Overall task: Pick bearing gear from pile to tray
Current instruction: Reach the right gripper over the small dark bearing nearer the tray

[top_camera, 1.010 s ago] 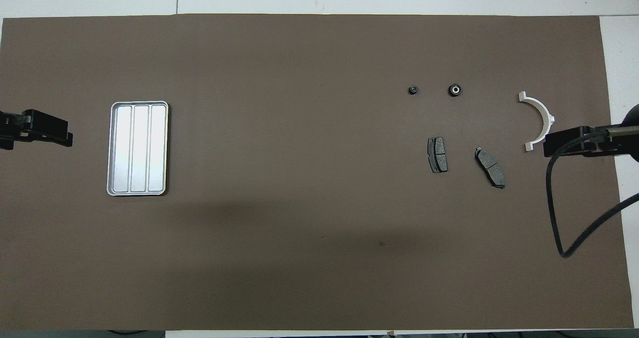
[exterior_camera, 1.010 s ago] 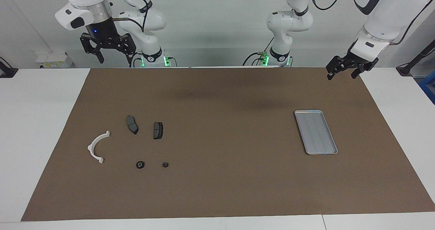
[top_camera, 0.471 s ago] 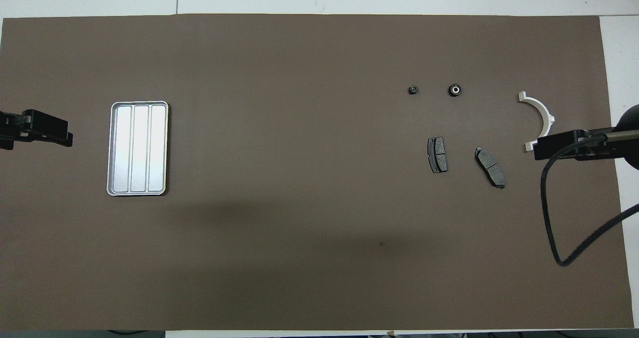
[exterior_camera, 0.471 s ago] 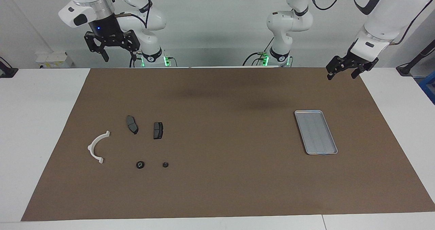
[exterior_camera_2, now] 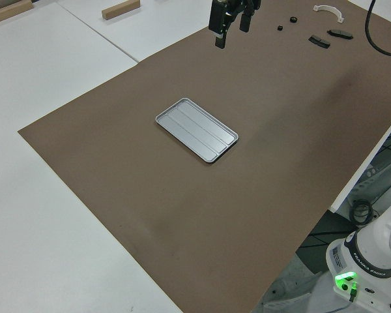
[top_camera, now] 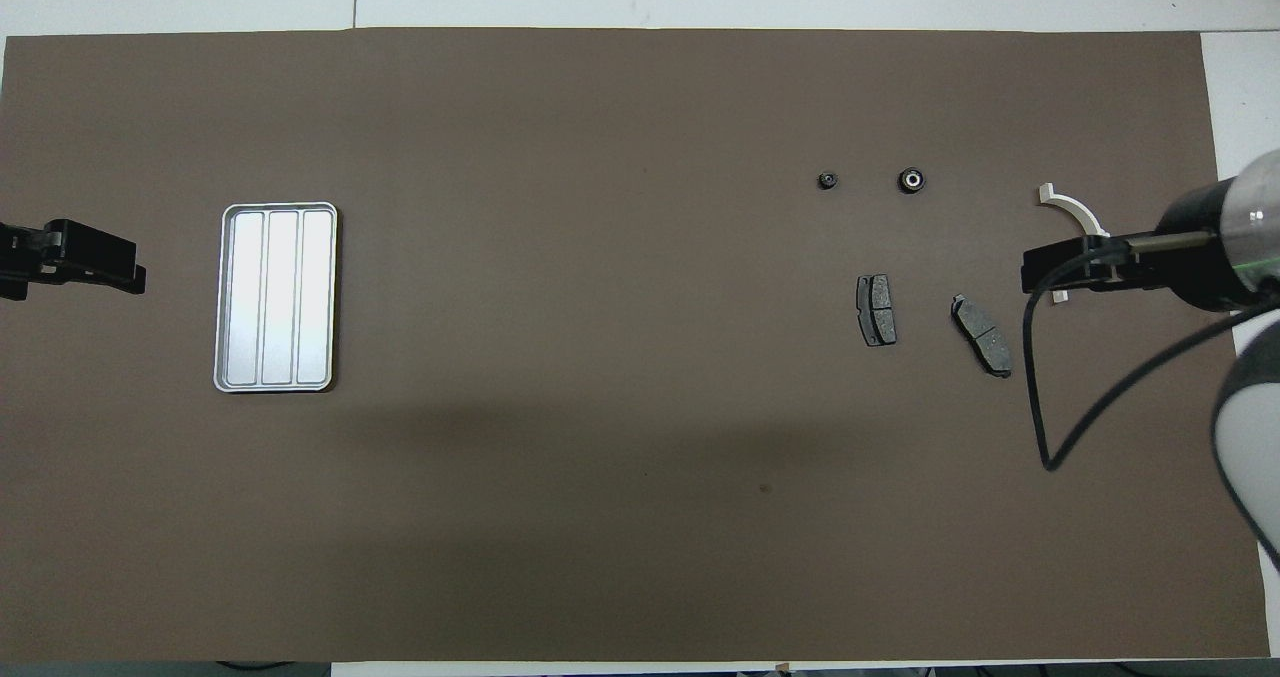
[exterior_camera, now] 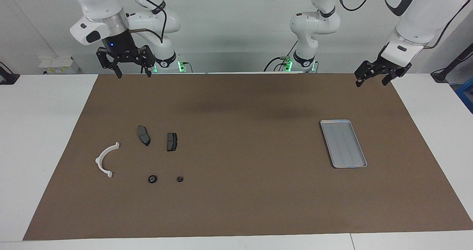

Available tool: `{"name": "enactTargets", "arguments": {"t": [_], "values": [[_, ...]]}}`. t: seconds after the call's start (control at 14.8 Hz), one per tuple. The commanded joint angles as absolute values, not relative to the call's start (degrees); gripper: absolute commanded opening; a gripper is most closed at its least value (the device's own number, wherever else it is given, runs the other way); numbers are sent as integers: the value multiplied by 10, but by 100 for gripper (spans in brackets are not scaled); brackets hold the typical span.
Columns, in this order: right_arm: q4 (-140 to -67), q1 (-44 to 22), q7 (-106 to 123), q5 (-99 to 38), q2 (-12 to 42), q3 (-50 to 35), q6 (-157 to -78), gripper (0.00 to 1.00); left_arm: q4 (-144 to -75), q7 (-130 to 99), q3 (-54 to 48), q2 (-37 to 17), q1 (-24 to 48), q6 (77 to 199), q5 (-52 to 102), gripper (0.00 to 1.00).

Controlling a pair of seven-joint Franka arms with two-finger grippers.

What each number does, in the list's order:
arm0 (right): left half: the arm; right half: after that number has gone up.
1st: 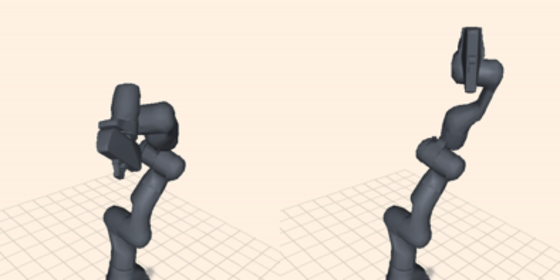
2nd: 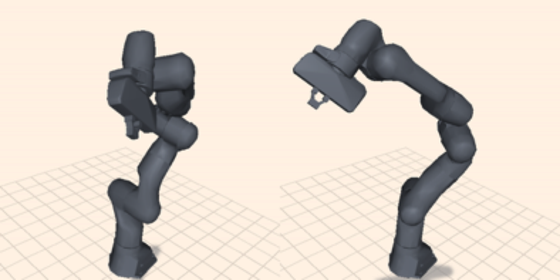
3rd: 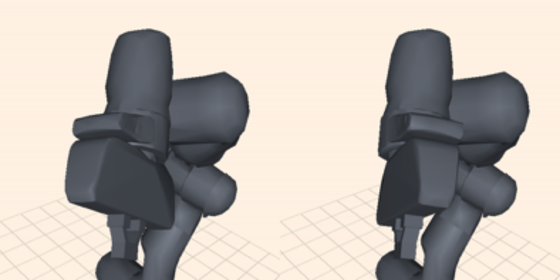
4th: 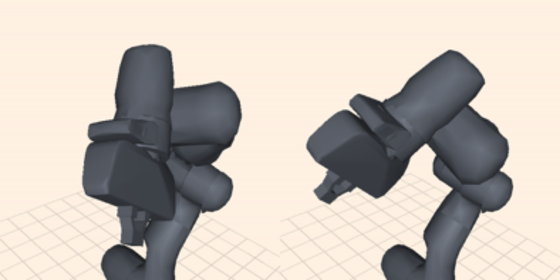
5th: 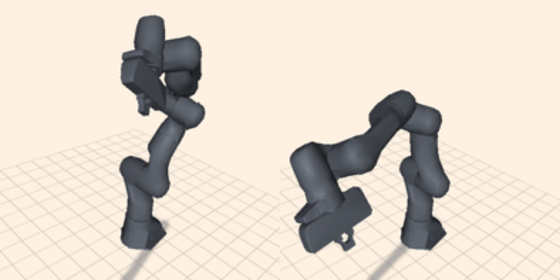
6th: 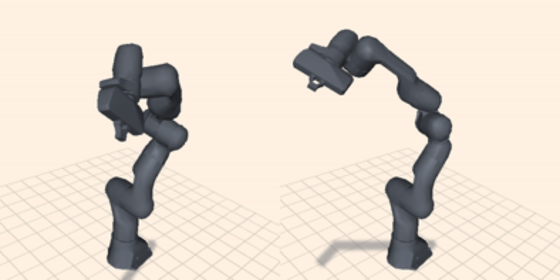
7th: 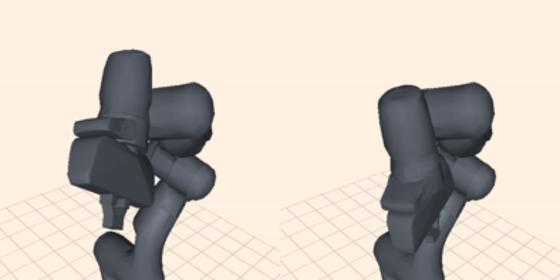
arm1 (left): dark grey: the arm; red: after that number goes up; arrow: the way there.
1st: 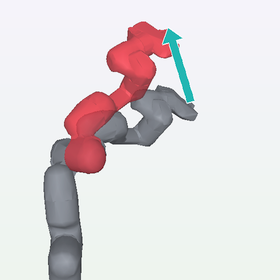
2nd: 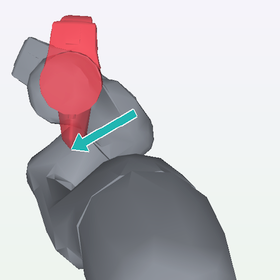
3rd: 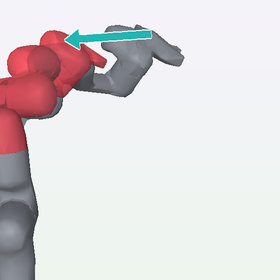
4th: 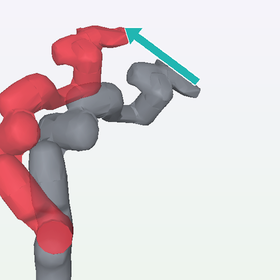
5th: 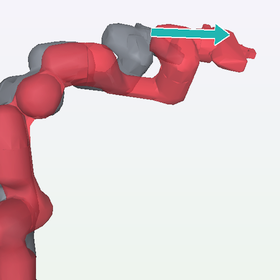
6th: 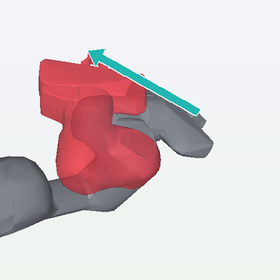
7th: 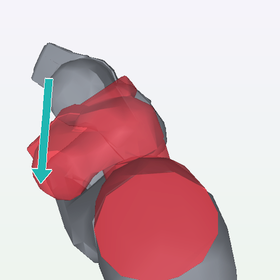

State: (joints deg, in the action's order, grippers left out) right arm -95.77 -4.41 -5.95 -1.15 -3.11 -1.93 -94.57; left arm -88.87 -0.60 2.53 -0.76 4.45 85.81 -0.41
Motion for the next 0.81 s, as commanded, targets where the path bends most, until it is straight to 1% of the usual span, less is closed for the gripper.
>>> {"name": "enactTargets", "arguments": {"t": [0.0,0.13,0.27,0.54,0.67,0.74], "values": [[-957,-54,-55,-9,45,-19,-1003,100,-906,-6,31,8,52,863,-5,100],[-952,-65,-86,4,106,-19,-1050,100,-906,-5,31,8,52,863,-5,100],[-922,-72,-108,12,170,-19,-1084,100,-906,-6,31,8,52,862,-5,100],[-857,-81,-136,17,286,-19,-1109,100,-906,-5,31,8,52,863,-5,100],[-794,-89,-143,35,354,-17,-1103,100,-906,-5,31,8,52,863,-5,100],[-770,-95,-150,62,379,-18,-1103,100,-906,-5,31,8,52,863,-5,100]]}}
